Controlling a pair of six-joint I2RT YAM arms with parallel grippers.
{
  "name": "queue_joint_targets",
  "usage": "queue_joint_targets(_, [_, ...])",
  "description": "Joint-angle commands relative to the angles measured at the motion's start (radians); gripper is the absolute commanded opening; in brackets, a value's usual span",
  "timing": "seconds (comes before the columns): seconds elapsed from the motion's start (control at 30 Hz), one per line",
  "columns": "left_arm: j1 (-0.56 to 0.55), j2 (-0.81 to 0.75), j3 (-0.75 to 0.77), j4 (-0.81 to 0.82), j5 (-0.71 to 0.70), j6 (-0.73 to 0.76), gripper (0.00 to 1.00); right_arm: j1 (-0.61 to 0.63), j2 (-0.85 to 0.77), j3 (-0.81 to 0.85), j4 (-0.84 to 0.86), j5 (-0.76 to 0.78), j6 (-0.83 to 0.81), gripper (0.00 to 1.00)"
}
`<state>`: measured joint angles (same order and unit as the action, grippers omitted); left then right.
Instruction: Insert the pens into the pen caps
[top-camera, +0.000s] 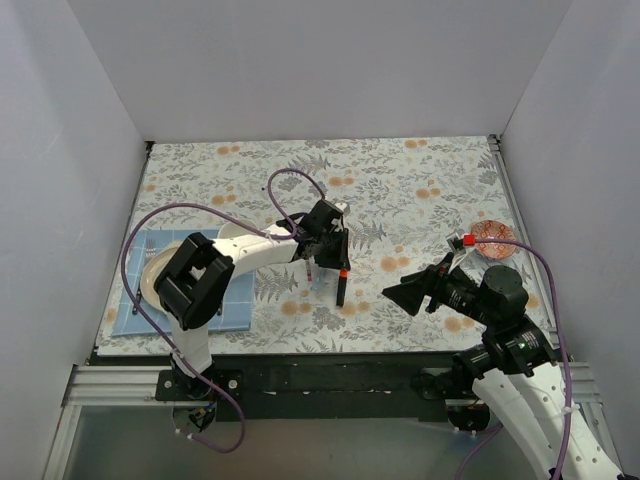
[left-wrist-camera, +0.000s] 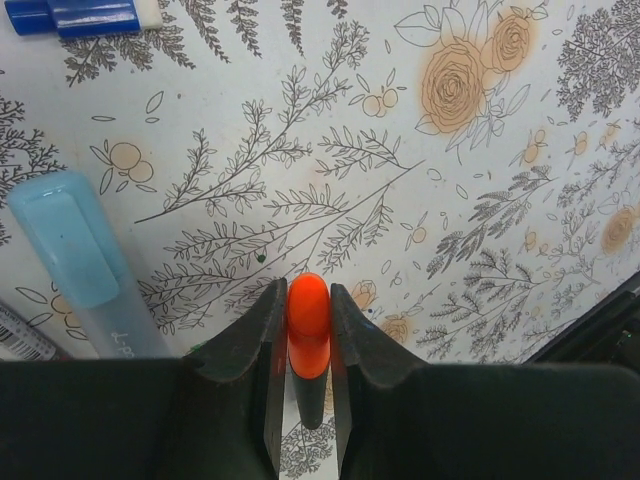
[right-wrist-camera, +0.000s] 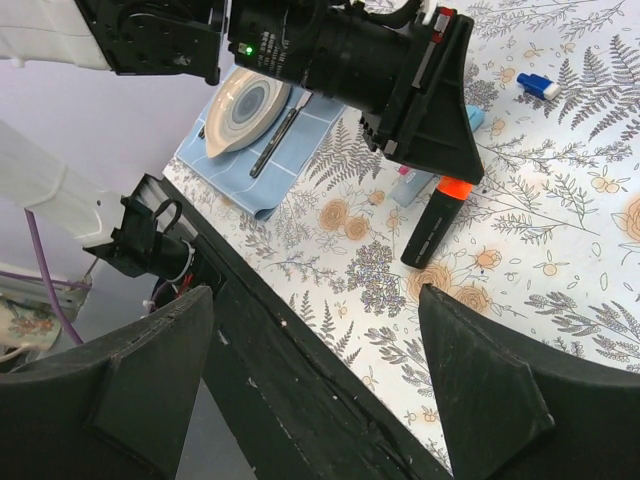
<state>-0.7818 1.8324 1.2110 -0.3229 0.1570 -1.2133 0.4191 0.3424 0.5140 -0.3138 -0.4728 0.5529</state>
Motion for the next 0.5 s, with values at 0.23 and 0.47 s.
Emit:
queue_joint_targets(0.23, [0.038,0.054,0.099,-0.047,-0.131,0.014,0.33,-0.002,0.006,0.007,0.036,0.014,-0.027,0.88])
queue_joint_targets(0.47, [0.062,0.038,0.241,-0.117,-0.218,0.112,0.52,-0.002,0.036,0.037,0.064,0.007,-0.045,0.88])
